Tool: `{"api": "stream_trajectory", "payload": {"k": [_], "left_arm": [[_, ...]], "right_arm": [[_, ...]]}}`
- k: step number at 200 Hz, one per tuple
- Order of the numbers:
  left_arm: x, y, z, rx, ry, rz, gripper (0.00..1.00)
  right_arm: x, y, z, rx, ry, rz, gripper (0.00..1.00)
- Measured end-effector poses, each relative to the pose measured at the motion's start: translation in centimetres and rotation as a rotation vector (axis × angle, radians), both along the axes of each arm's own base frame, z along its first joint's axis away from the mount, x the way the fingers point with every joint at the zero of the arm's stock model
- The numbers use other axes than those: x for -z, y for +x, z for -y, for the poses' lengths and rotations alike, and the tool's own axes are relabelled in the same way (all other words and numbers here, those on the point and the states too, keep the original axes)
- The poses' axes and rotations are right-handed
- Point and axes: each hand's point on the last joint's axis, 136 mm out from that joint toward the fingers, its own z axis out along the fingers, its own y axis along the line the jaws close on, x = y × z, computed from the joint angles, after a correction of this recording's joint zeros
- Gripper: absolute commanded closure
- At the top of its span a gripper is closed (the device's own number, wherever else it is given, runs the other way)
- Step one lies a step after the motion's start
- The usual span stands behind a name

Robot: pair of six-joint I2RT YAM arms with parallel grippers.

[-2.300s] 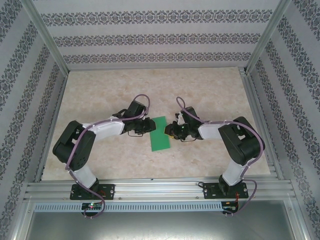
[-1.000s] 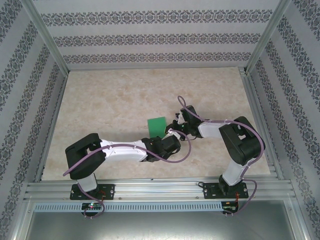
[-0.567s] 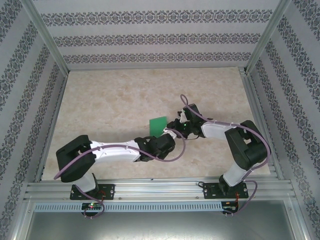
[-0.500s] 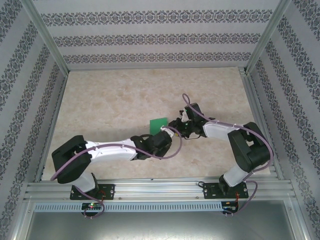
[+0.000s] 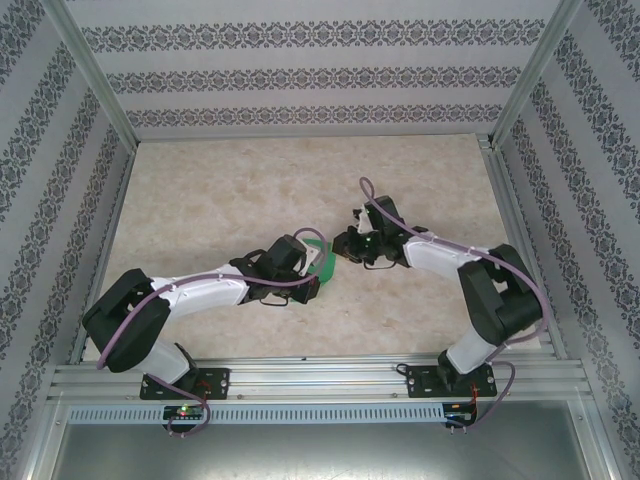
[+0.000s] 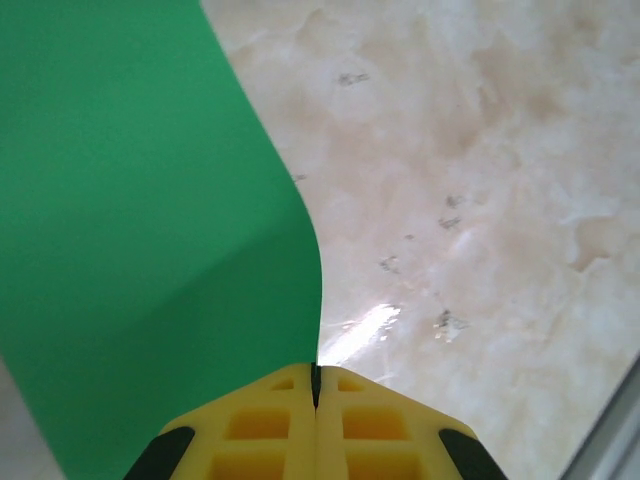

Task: Fold a paper plane with a square sheet of paper (pick it up from the middle)
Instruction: Third fold the triangle at the center of the table.

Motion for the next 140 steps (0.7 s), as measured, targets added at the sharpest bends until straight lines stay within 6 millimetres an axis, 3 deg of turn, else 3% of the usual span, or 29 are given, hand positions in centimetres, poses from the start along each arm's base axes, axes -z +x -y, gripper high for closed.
{"api": "stream_trajectory", "payload": {"k": [32,105,140], "left_arm": [[-0.1,-0.2,0.1,0.0,-0.046,-0.04,1.0],[0.2,0.4,-0.6,-0.038,-0.076,-0.097,1.0],[0.9,0.8,-1.1,-0.069,-0.073,-0.128,1.0]], "right_arm": [[1.6,0.8,-1.9,-0.042,-0.018,-0.029,0.89],[6.4,1.2,-1.1,-0.1,-0.174,-0.087,0.9],[6.5,1.6,-0.8,-0.152,-0.236,-0.052,0.9]]}}
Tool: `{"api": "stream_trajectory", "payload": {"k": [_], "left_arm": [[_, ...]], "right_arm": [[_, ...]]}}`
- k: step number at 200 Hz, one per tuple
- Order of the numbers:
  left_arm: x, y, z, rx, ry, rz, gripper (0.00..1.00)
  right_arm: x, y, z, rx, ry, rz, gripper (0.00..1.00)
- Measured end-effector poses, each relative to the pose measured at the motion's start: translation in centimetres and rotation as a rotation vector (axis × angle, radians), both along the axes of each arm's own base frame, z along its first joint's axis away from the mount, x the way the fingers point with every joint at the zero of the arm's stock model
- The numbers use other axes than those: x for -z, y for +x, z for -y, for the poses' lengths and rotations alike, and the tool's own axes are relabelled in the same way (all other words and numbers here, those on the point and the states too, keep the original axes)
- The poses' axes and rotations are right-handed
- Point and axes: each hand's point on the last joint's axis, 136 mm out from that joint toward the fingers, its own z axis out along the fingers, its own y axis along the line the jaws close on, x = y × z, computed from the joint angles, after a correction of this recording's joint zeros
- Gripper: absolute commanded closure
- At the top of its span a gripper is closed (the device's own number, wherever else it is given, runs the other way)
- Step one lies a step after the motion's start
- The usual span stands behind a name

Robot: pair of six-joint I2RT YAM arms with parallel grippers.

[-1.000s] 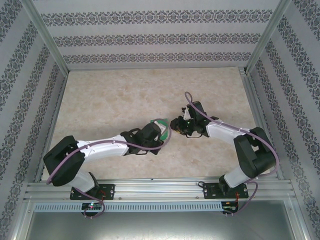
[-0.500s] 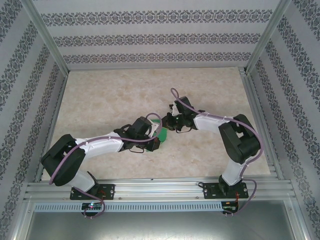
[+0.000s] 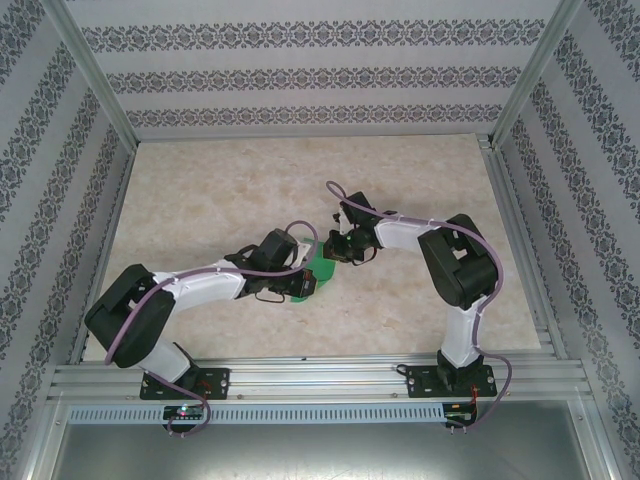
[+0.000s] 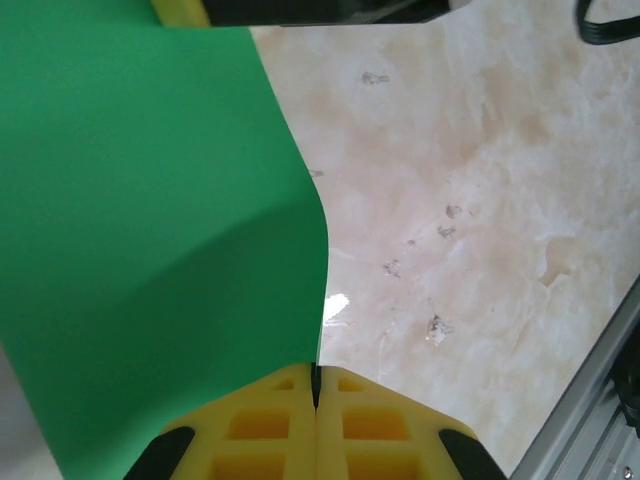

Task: Fold a paper plane with a square sheet of paper (pick it up from the middle)
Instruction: Third fold the triangle at the center of the table.

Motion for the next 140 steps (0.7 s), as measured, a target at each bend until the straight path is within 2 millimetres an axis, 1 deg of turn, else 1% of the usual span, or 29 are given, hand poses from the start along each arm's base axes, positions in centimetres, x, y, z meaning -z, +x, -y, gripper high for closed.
{"api": "stream_trajectory", "payload": {"k": [49,109,140], "left_arm": [[1.4,1.4,-1.4,-0.072,0.016,-0.052,0.99],[1.1,3.3,-1.3,-0.1,0.022,-0.046,0.99],[1.7,3.2,-1.5,-0.104,0.036,-0.062,0.99]], "right_arm": [[0.0,0.1,0.2,-0.064,-0.031,0.033,0.9],[0.1,0.4,0.1,-0.1,-0.046,0.036,0.9],[0.1,0.5,0.0,-0.1,-0.049,0.033,0.9]]}}
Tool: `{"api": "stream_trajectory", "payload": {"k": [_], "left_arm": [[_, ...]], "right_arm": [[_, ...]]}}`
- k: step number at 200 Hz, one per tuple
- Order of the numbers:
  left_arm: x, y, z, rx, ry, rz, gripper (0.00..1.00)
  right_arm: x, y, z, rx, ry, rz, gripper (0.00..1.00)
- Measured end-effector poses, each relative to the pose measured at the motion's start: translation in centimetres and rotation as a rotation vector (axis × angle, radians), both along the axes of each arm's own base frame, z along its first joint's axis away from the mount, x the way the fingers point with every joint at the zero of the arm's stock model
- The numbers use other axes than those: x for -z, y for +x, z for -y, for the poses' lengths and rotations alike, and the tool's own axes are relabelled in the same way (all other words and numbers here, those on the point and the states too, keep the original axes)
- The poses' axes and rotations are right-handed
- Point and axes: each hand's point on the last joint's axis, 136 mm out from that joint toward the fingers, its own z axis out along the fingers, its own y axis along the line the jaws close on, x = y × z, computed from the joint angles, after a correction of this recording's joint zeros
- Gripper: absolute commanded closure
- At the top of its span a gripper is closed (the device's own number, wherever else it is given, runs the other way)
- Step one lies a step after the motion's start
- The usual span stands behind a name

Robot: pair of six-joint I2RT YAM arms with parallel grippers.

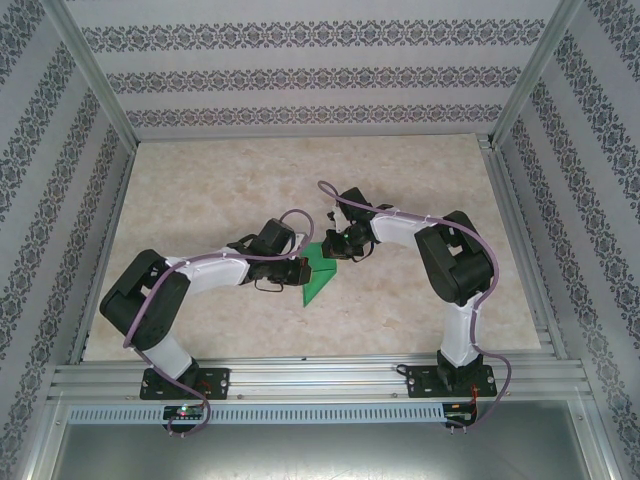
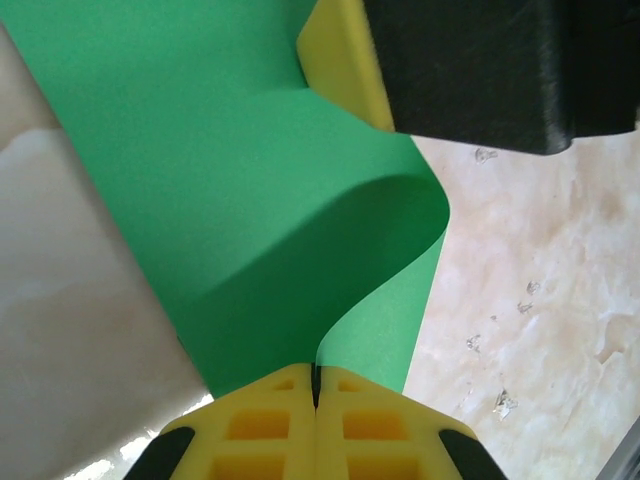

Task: Fold a paper plane with a square sheet of paper (pick it up from the middle)
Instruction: Third fold the triangle at the center of the table.

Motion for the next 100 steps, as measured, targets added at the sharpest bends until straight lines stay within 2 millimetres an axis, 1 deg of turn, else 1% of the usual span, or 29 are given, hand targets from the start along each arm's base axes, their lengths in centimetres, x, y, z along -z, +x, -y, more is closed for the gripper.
{"api": "stream_trajectory", "payload": {"k": [59,100], "left_arm": [[1.4,-0.1,-0.5,-0.01,0.031,-0.029,0.99],[1.7,0.0,-0.7,-0.019,0.049,-0.027,0.99]], "right_arm": [[0.0,0.0,0.0,0.001,-0.001,-0.001,0.89],[0.0,0.0,0.0,0.001,-0.001,-0.001,0.89]]}}
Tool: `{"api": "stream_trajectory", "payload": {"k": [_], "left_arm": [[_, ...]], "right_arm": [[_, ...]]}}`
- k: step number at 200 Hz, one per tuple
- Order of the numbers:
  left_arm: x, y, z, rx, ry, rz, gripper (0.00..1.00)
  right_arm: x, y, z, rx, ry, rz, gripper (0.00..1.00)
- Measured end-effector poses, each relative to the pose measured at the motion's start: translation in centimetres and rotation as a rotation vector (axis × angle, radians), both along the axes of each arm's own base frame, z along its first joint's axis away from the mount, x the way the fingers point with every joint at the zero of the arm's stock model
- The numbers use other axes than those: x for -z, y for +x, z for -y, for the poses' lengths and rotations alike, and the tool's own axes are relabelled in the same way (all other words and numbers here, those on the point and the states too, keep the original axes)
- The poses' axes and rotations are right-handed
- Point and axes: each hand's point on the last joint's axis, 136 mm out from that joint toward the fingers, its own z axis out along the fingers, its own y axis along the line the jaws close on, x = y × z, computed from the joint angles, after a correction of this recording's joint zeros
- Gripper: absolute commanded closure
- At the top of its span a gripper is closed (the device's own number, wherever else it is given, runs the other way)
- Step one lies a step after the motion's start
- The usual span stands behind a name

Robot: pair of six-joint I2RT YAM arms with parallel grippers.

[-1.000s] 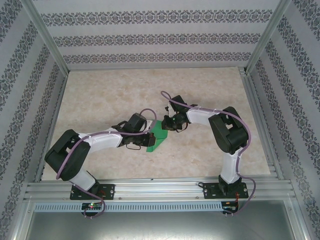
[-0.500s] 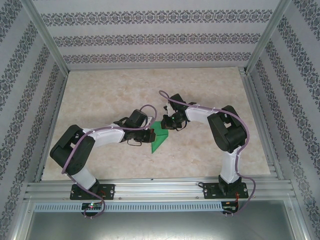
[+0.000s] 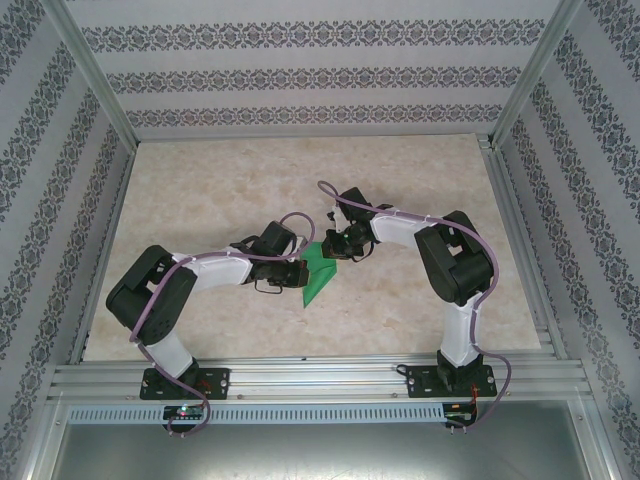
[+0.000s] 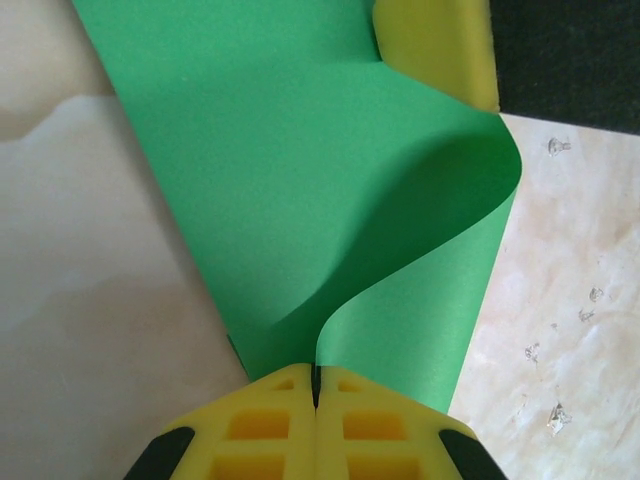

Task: Fold a paper plane with a square sheet of paper (pick it up from the middle)
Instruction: Third fold the triangle at the center of the table.

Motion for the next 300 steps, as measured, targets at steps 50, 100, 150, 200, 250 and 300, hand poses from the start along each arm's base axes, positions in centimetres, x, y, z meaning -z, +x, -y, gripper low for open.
{"api": "stream_trajectory", "payload": {"k": [50,100,150,200,250,300], "left_arm": [[-0.25,0.32,0.23,0.001,-0.005,0.007,0.98],[0.49,0.19,0.13,0.0,0.007,-0.01,0.98],[0.55,0.19,0.14,0.001,0.007,-0.01,0.98],[0.56,0.2,0.13,0.001,0.007,-0.01,0.97],[0.48,0.28,0.21,0.001,0.003,-0.006,0.96],[0.38,0.42,0.31,0.004,0.0,0.003,0.96]], "right_arm": [[0.02,0.03,0.03,0.001,-0.002,0.001,0.89],[0.02,0.02,0.04,0.001,-0.003,0.001,0.89],[0.02,0.02,0.04,0.001,-0.003,0.001,0.89],[0.03,0.03,0.05,0.002,-0.003,0.001,0.88],[0.03,0.03,0.05,0.002,-0.003,0.001,0.88],[0.1,0.02,0.05,0.002,-0.004,0.0,0.88]]}}
